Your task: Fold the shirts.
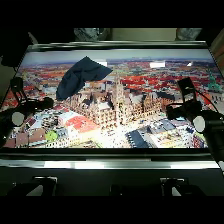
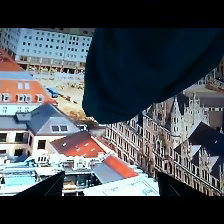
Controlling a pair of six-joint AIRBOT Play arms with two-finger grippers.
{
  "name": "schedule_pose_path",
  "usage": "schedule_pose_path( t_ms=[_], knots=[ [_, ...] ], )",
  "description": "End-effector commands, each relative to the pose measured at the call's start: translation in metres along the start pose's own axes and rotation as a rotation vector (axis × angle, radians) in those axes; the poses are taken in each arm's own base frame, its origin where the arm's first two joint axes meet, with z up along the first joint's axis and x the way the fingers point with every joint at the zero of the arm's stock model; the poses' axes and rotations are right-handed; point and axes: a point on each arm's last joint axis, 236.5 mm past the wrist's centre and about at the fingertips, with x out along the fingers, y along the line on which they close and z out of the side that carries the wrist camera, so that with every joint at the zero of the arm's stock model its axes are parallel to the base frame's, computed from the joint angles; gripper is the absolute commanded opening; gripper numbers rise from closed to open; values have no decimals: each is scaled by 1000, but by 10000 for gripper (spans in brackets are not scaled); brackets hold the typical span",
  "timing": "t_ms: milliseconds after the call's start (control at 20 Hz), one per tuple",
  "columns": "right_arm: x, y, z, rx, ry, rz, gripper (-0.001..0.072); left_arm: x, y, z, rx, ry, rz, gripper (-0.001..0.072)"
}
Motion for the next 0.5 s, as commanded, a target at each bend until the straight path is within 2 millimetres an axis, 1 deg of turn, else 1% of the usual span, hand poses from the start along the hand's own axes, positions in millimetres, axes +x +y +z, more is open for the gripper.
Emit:
schedule_pose_path(
  t_ms=[0,50,100,150,200,250,300,350,450],
  knots=[
    [-1,3,-10,-111,43,17,687,-7,-19,9,215,27,-34,720],
    [-1,4,-11,-118,50,20,687,-10,-28,25,232,30,-46,720],
    [-1,5,-14,-117,59,25,687,-7,-36,46,226,28,-55,720],
    [-1,6,-17,-115,71,32,687,4,-43,71,223,40,-64,720],
    [-2,8,-22,-114,92,41,687,22,-49,89,222,83,-71,720],
    [-2,11,-27,-111,115,53,687,44,-56,98,212,150,-85,720],
    [-3,14,-33,-108,139,67,687,69,-64,100,201,231,-108,720],
    [-4,17,-38,-102,159,81,686,96,-72,97,192,310,-134,720],
    [-6,23,-46,-93,195,107,686,140,-84,89,199,385,-166,720]
  ],
)
